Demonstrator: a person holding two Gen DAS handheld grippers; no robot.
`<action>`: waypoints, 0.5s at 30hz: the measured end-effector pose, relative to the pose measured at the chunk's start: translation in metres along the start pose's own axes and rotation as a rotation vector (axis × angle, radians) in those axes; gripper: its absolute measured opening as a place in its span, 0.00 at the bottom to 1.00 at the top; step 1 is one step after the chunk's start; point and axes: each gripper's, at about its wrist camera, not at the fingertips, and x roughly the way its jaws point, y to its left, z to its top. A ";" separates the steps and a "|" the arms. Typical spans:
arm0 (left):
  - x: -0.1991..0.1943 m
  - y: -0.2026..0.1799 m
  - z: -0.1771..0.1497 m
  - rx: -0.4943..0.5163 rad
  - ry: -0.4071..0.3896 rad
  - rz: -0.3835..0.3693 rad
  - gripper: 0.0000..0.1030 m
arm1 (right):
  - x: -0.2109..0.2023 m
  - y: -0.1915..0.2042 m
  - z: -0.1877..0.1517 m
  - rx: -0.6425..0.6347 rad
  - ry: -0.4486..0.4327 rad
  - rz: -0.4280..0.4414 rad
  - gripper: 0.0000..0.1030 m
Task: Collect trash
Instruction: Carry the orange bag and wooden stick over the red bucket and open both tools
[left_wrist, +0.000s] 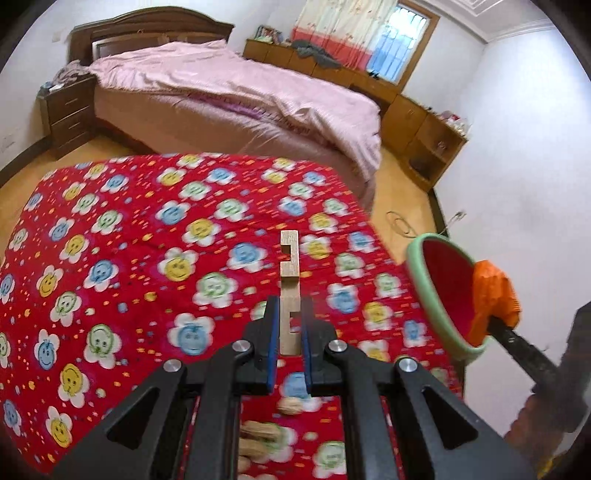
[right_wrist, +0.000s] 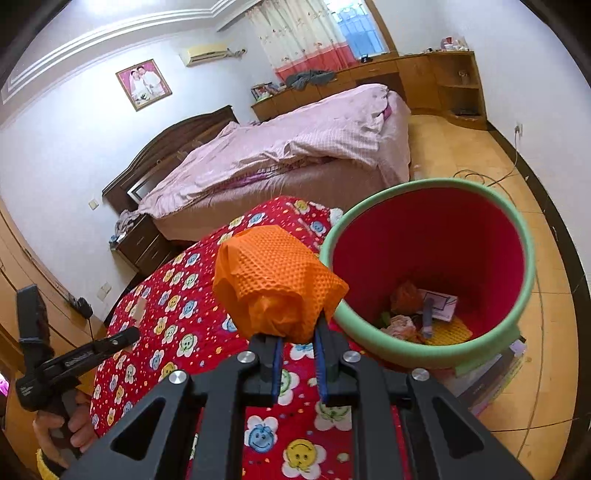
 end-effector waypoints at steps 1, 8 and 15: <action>-0.001 -0.005 0.001 0.004 -0.004 -0.008 0.09 | -0.004 -0.003 0.001 -0.001 -0.008 -0.005 0.16; -0.009 -0.048 0.004 0.044 -0.016 -0.067 0.09 | -0.021 -0.025 0.014 -0.001 -0.045 -0.031 0.16; 0.000 -0.092 0.006 0.106 -0.012 -0.095 0.09 | -0.030 -0.057 0.024 0.013 -0.068 -0.056 0.16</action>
